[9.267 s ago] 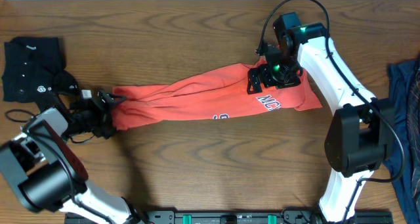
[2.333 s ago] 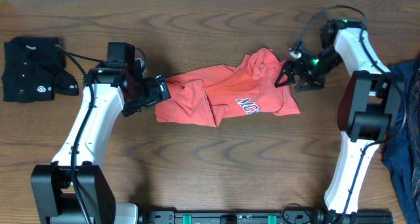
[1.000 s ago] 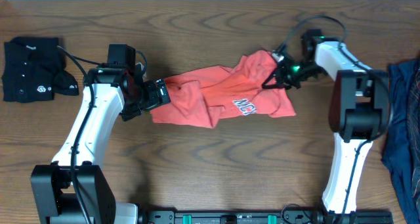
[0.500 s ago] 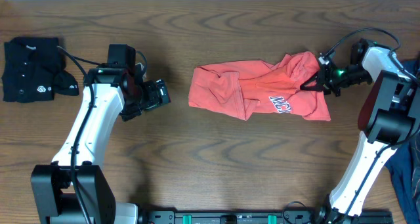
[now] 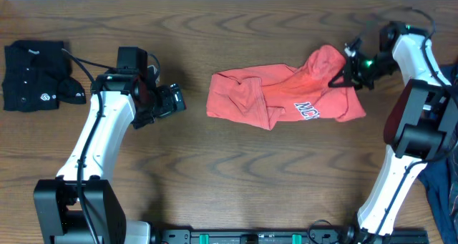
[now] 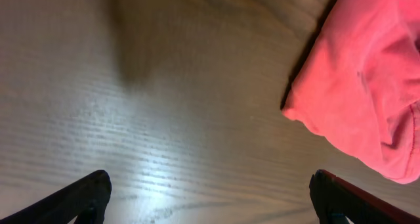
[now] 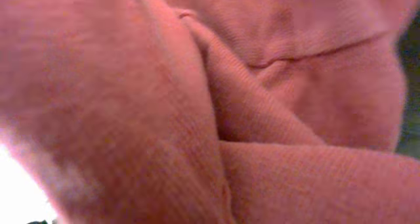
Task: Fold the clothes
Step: 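Lift the right gripper with the shirt's right edge toward the far side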
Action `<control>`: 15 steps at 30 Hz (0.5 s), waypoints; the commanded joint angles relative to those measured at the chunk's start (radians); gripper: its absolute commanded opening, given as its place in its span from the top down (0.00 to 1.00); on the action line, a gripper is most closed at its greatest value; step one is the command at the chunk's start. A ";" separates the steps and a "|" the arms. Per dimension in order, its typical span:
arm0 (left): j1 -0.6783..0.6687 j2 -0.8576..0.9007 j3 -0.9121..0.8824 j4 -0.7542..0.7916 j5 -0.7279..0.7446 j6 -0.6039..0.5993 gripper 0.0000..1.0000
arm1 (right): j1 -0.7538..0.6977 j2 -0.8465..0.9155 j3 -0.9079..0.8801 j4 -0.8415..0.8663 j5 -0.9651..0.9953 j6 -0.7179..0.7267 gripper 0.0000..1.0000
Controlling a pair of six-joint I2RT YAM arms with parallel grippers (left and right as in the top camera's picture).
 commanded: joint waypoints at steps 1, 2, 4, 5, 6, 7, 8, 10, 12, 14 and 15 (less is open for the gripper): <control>0.013 0.038 0.003 0.014 -0.018 0.022 0.02 | 0.053 -0.118 0.070 -0.037 0.048 0.031 0.99; 0.019 0.053 0.003 0.018 -0.019 0.022 0.02 | 0.069 -0.133 0.076 -0.054 0.059 0.041 0.99; 0.041 0.091 0.003 0.026 -0.024 0.022 0.02 | 0.106 -0.156 0.079 -0.079 0.071 0.045 0.99; 0.056 0.112 0.003 0.030 -0.024 0.022 0.02 | 0.130 -0.166 0.079 -0.089 0.079 0.045 0.99; 0.077 0.135 0.003 0.037 -0.024 0.022 0.02 | 0.152 -0.172 0.079 -0.096 0.090 0.049 0.99; 0.096 0.154 0.003 0.041 -0.023 0.021 0.02 | 0.175 -0.175 0.079 -0.099 0.108 0.065 0.99; 0.116 0.169 0.003 0.043 -0.020 0.021 0.02 | 0.204 -0.179 0.079 -0.104 0.129 0.082 0.99; 0.158 0.191 0.003 0.044 0.006 0.021 0.02 | 0.255 -0.179 0.079 -0.117 0.159 0.107 0.99; 0.195 0.194 0.003 0.044 0.047 0.021 0.02 | 0.306 -0.179 0.077 -0.124 0.172 0.130 0.99; 0.229 0.189 0.003 0.046 0.095 0.021 0.02 | 0.359 -0.179 0.077 -0.125 0.175 0.166 0.99; 0.240 0.187 0.003 0.046 0.111 0.021 0.02 | 0.377 -0.179 0.077 -0.123 0.175 0.184 0.99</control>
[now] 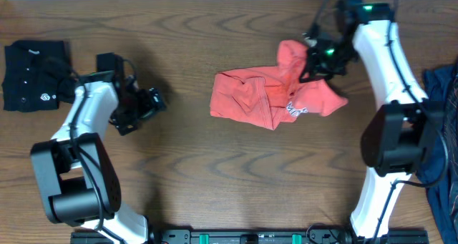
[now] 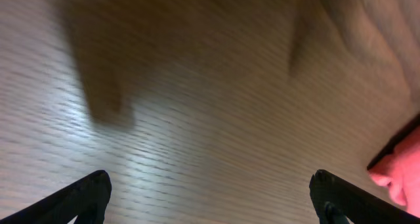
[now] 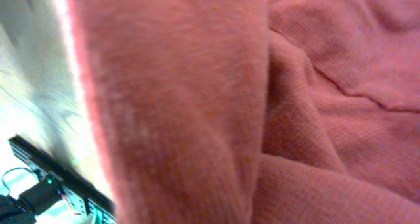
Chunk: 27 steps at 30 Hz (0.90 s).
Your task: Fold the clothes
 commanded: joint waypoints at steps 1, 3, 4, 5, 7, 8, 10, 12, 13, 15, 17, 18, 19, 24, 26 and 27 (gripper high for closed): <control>0.044 -0.013 0.004 0.000 0.095 0.016 0.02 | 0.075 -0.008 0.008 -0.002 0.017 0.091 0.99; 0.053 -0.019 0.004 -0.005 0.110 0.016 0.02 | 0.117 -0.008 0.008 0.007 0.020 0.127 0.99; 0.053 -0.021 0.004 -0.007 0.110 0.016 0.02 | 0.137 -0.008 0.008 0.014 0.021 0.140 0.99; 0.053 -0.024 0.004 -0.008 0.110 0.016 0.02 | 0.159 -0.008 0.008 0.021 0.032 0.161 0.99; 0.052 -0.029 0.004 -0.008 0.123 0.016 0.02 | 0.195 -0.007 0.008 0.028 0.066 0.208 0.99; 0.053 -0.031 0.004 -0.008 0.139 0.016 0.02 | 0.217 -0.007 0.007 0.032 0.087 0.231 0.99; 0.053 -0.034 0.004 -0.008 0.164 0.016 0.02 | 0.248 -0.006 0.004 0.041 0.103 0.261 0.99; 0.053 -0.038 0.004 -0.008 0.177 0.016 0.02 | 0.272 -0.002 0.000 0.054 0.113 0.293 0.99; 0.053 -0.040 0.004 -0.008 0.178 0.016 0.02 | 0.282 0.001 -0.006 0.064 0.113 0.307 0.99; 0.053 -0.043 0.004 -0.008 0.192 0.016 0.02 | 0.301 0.009 -0.018 0.084 0.113 0.327 0.99; 0.053 -0.047 0.004 -0.008 0.215 0.016 0.02 | 0.319 0.019 -0.032 0.109 0.109 0.338 0.91; 0.053 -0.048 0.004 -0.008 0.223 0.016 0.02 | 0.327 0.024 -0.035 0.122 0.104 0.338 0.76; 0.053 -0.049 0.004 -0.008 0.227 0.016 0.02 | 0.337 0.034 -0.036 0.139 0.101 0.338 0.62; 0.053 -0.050 0.004 -0.008 0.230 0.016 0.02 | 0.376 0.061 -0.036 0.263 0.018 0.355 0.56; 0.053 -0.050 0.004 -0.007 0.230 0.016 0.02 | 0.390 0.063 -0.036 0.327 0.010 0.391 0.83; 0.053 -0.050 0.004 -0.005 0.230 0.016 0.02 | 0.395 0.063 -0.036 0.358 0.006 0.409 0.95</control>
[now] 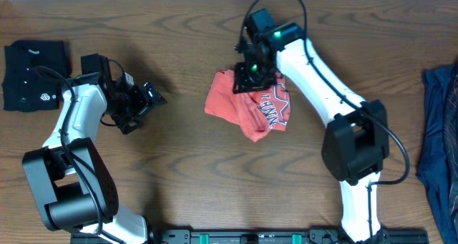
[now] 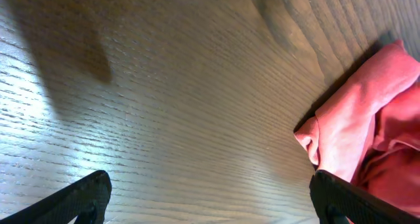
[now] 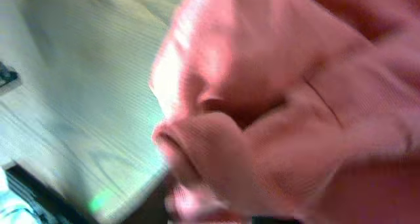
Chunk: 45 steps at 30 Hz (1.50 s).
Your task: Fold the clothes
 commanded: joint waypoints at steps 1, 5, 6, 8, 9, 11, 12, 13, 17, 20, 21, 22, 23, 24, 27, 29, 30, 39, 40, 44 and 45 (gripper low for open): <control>0.000 -0.022 0.004 0.001 0.018 0.016 0.02 | 0.026 0.013 -0.007 0.066 -0.055 0.071 0.96; 0.000 -0.022 0.004 0.000 0.018 0.016 0.02 | 0.037 0.013 -0.007 0.145 -0.072 0.094 0.69; 0.000 -0.022 0.004 0.001 0.018 0.017 0.02 | 0.038 0.013 -0.007 0.156 -0.075 0.095 0.60; 0.000 -0.022 0.004 0.000 0.018 0.017 0.02 | 0.038 0.013 -0.007 0.187 -0.086 0.094 0.41; 0.000 -0.022 0.004 0.001 0.018 0.017 0.02 | 0.038 0.013 -0.007 0.202 -0.085 0.094 0.16; 0.000 -0.022 0.004 0.001 0.018 0.016 0.02 | 0.038 0.014 -0.007 0.232 -0.085 0.088 0.10; 0.000 -0.022 0.004 0.000 0.018 0.016 0.02 | 0.038 0.014 -0.007 0.244 -0.084 0.078 0.14; 0.000 -0.022 0.004 0.000 0.018 0.016 0.02 | 0.038 0.014 -0.007 0.248 -0.080 0.078 0.32; 0.000 -0.022 0.004 0.000 0.018 0.017 0.02 | 0.023 0.012 -0.003 0.243 -0.070 0.071 0.96; 0.000 -0.022 0.004 0.000 0.018 0.017 0.02 | -0.003 0.004 0.003 0.218 -0.070 0.052 0.99; 0.000 -0.022 0.004 0.000 0.018 0.018 0.02 | -0.018 -0.002 0.003 0.203 -0.070 0.042 0.99; 0.000 -0.022 0.004 0.001 0.018 0.018 0.02 | -0.034 -0.013 0.003 0.185 -0.067 0.025 0.99; 0.000 -0.022 0.004 0.001 0.017 0.021 0.02 | -0.048 -0.023 0.003 0.170 -0.057 0.006 0.99; 0.000 -0.022 0.004 0.001 0.017 0.025 0.02 | -0.060 -0.034 0.003 0.151 -0.037 -0.014 0.99; 0.000 -0.022 0.004 0.000 0.013 0.026 0.02 | -0.089 -0.065 0.003 0.051 0.076 -0.054 0.99; 0.000 -0.022 0.004 0.000 0.013 0.026 0.02 | -0.095 -0.068 0.003 -0.010 0.133 -0.073 0.99; 0.000 -0.022 0.004 0.001 0.013 0.026 0.02 | -0.095 -0.068 0.003 -0.033 0.145 -0.090 0.99; 0.000 -0.022 0.004 -0.002 0.013 0.024 0.02 | -0.097 -0.064 -0.129 -0.045 0.117 -0.120 0.99; 0.000 -0.022 0.004 -0.003 0.013 0.024 0.02 | -0.097 -0.063 -0.162 -0.025 0.094 -0.120 0.99; 0.000 -0.022 0.004 -0.003 0.013 0.024 0.02 | -0.097 -0.063 -0.283 0.068 0.015 -0.120 0.99; 0.000 -0.022 0.004 -0.003 0.013 0.025 0.02 | -0.095 -0.063 -0.301 0.085 0.006 -0.120 0.99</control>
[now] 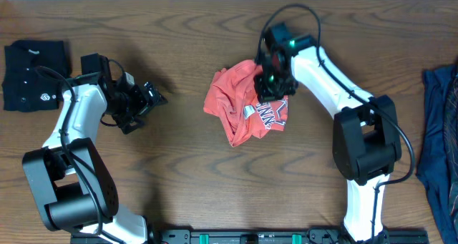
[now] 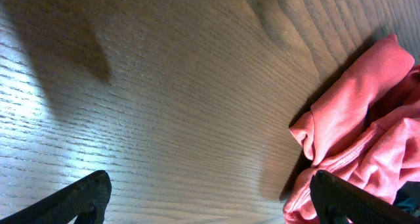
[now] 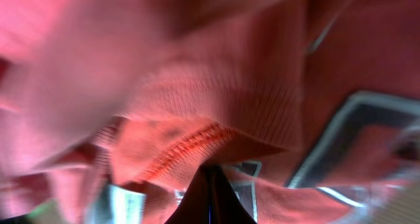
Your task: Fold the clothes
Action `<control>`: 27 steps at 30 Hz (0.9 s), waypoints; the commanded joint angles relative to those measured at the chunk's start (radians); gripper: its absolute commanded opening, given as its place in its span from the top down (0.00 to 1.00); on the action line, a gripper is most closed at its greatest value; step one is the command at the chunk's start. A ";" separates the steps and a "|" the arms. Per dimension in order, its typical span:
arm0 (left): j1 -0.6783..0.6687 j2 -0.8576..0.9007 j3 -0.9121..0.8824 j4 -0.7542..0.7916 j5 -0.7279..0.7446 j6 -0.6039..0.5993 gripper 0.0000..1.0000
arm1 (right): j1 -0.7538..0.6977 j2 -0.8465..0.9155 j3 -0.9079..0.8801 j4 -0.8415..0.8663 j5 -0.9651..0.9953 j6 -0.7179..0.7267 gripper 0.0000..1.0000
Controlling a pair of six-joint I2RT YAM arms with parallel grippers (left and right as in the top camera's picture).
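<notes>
The red shirt (image 1: 240, 108) lies bunched in the middle of the table, white lettering showing on its right side. My right gripper (image 1: 272, 83) sits on the shirt's upper right part. In the right wrist view its fingers stand together (image 3: 210, 178) with red cloth (image 3: 197, 86) pinched at their tips. My left gripper (image 1: 147, 101) hovers open over bare wood to the left of the shirt. In the left wrist view the shirt's left edge (image 2: 354, 119) shows at the right, next to the gripper's right fingertip (image 2: 341, 194).
A folded black garment (image 1: 32, 76) lies at the far left of the table. A blue garment (image 1: 440, 129) hangs at the table's right edge. The brown wooden table (image 1: 179, 179) runs to a white wall at the back.
My right gripper has shifted a little to the right and nearer, still on the shirt. The shirt is more crumpled, with a fold now reaching lower. The left arm has not moved.
The shirt first lay spread across the middle and right, my right gripper holding its right end. Then that end was further left, and the left arm stood further left. Later the right end lay over the left part. Now the shirt is a compact bunch.
</notes>
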 commanded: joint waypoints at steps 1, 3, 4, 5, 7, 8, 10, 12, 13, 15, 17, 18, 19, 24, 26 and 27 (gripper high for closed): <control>0.000 -0.021 0.004 -0.003 -0.001 0.020 0.02 | 0.006 -0.017 -0.064 0.041 -0.069 -0.015 0.99; 0.000 -0.021 0.004 -0.003 -0.001 0.020 0.02 | 0.011 -0.017 -0.075 0.060 -0.072 -0.015 0.99; 0.000 -0.021 0.004 -0.003 -0.001 0.021 0.02 | 0.013 -0.017 -0.075 0.069 -0.072 -0.015 0.99; 0.000 -0.021 0.004 -0.003 -0.001 0.020 0.02 | 0.018 -0.017 -0.075 0.080 -0.073 -0.015 0.99; 0.000 -0.021 0.004 -0.003 -0.001 0.020 0.02 | 0.029 -0.017 -0.072 0.101 -0.072 -0.015 0.99; 0.000 -0.021 0.004 -0.003 -0.001 0.020 0.02 | 0.034 -0.017 -0.072 0.109 -0.074 -0.015 0.99; 0.000 -0.021 0.004 -0.003 -0.002 0.020 0.02 | 0.046 -0.017 -0.072 0.124 -0.087 -0.015 0.99; 0.000 -0.021 0.004 -0.003 -0.002 0.020 0.02 | 0.059 -0.017 -0.071 0.140 -0.092 -0.015 0.99; 0.000 -0.021 0.004 -0.003 -0.002 0.020 0.02 | 0.064 -0.017 -0.067 0.146 -0.092 -0.015 0.99; 0.000 -0.021 0.004 -0.003 -0.002 0.020 0.02 | 0.072 -0.018 -0.057 0.153 -0.092 -0.015 0.99; 0.000 -0.021 0.004 -0.003 -0.001 0.020 0.02 | 0.079 -0.018 -0.039 0.155 -0.092 -0.015 0.99; 0.000 -0.021 0.004 -0.003 -0.002 0.021 0.02 | 0.081 -0.018 -0.027 0.155 -0.092 -0.016 0.99; 0.000 -0.021 0.004 -0.003 -0.002 0.021 0.02 | 0.083 -0.018 -0.016 0.155 -0.091 -0.016 0.99; 0.000 -0.021 0.004 -0.003 -0.002 0.021 0.02 | 0.085 -0.018 0.072 0.148 -0.092 -0.020 0.99; 0.000 -0.021 0.004 -0.003 -0.002 0.021 0.02 | 0.085 -0.018 0.109 0.147 -0.092 -0.023 0.99; 0.000 -0.021 0.004 -0.003 -0.002 0.021 0.02 | 0.085 -0.018 0.123 0.148 -0.091 -0.023 0.99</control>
